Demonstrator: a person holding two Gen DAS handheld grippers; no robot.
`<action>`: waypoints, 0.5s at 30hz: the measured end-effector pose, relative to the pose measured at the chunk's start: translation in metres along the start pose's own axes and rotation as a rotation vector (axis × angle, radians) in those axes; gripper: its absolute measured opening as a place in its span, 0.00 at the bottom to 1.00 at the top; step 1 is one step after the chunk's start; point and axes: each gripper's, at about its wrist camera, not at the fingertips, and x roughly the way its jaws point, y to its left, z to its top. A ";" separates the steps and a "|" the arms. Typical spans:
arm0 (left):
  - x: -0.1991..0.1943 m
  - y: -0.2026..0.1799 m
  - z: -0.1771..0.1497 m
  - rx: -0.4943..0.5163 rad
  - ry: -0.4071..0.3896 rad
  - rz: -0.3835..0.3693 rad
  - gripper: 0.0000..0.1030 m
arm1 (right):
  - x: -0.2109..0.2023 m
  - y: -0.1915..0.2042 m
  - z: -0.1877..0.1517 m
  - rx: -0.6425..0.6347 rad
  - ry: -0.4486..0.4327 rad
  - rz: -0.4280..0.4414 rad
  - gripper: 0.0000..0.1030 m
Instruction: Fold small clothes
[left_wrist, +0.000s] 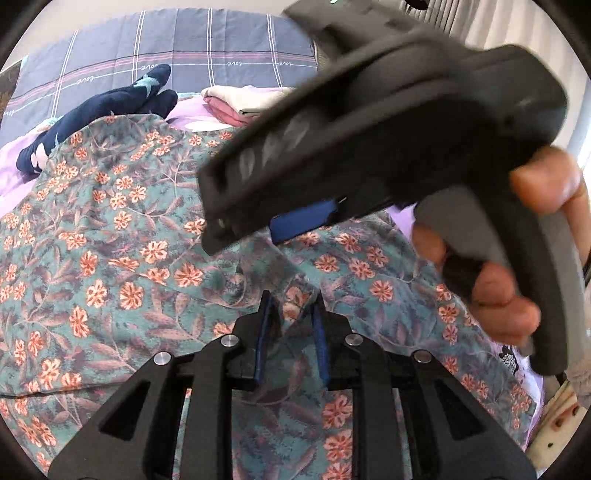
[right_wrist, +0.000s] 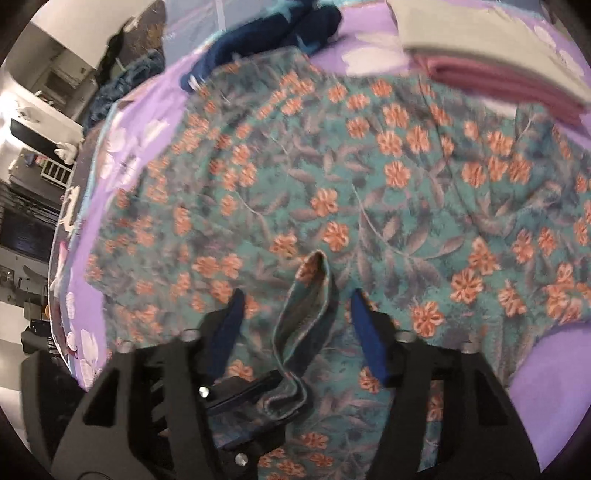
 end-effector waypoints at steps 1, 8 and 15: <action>0.001 -0.001 0.001 0.000 0.000 0.000 0.19 | 0.006 -0.002 0.001 0.015 0.013 -0.001 0.33; -0.007 0.000 0.020 0.010 -0.054 0.003 0.09 | -0.013 0.018 0.013 -0.079 -0.124 -0.032 0.03; -0.024 -0.010 0.090 0.019 -0.210 -0.004 0.09 | -0.093 0.028 0.049 -0.140 -0.361 0.068 0.03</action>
